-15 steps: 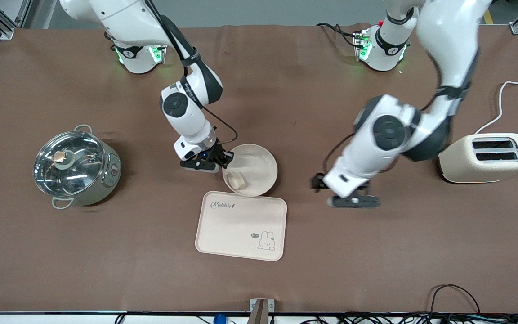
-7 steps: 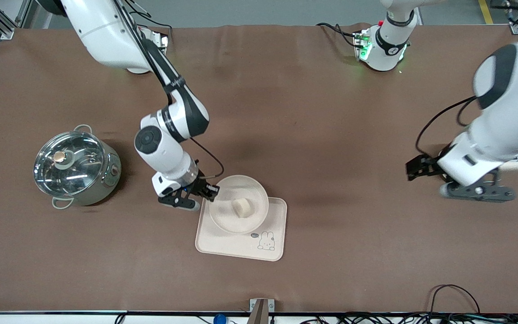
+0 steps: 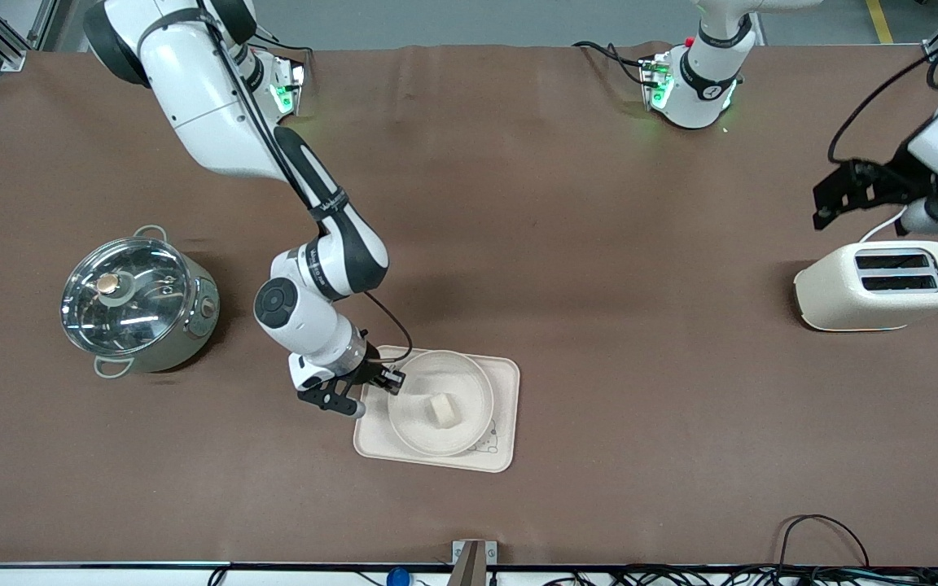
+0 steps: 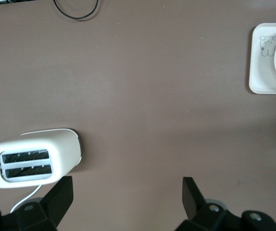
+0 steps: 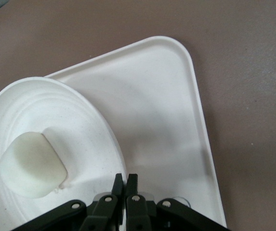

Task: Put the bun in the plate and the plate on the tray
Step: 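Settle the plate on the tray and open the right gripper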

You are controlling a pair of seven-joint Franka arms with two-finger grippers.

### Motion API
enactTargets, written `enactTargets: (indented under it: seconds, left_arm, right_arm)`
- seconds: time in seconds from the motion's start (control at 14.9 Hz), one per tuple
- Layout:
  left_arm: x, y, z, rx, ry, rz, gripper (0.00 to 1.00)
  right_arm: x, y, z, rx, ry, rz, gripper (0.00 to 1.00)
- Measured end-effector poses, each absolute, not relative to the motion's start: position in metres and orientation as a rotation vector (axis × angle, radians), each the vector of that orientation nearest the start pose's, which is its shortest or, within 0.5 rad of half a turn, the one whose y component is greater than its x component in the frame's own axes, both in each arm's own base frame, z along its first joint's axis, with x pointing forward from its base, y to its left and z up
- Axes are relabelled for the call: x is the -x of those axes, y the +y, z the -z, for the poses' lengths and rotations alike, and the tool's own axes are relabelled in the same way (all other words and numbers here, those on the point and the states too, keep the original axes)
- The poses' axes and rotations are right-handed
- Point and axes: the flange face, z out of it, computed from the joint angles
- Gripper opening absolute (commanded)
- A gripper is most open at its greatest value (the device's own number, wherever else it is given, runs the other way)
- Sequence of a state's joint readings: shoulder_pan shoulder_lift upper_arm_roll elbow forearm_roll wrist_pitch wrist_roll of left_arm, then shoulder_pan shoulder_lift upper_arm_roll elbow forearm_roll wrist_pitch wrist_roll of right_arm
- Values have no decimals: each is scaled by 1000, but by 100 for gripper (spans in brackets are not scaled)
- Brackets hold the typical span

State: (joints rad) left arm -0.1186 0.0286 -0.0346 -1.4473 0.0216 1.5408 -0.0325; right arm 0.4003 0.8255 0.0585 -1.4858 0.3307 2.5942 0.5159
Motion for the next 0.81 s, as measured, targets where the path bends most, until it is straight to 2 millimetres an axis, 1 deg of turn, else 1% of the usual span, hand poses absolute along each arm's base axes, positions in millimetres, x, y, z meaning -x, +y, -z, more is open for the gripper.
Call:
enactTargets:
  seconds: [0.13,0.27,0.4,0.61,0.74,0.81]
  left_arm:
    - [-547,-83,-658,3118,193,81,100]
    - [-548,-86,-648,3115,215,52,100]
    - [-549,-87,-643,3112,254,39,100]
    - [-550,-85,-643,3110,277,49,100]
    - [-552,-85,-646,3109,275,81,100]
    - [-553,-84,-648,3107,273,99,100]
  right_arm:
    - [-677,304,-203,2733,475,175,0]
    - [-678,300,-200,2732,472,173,0]
    - [-677,304,-200,2729,464,169,0]
    - [-672,311,-197,2730,445,157,0]
    - [-670,311,-192,2737,426,154,1]
    - [-670,310,-190,2738,421,160,5]
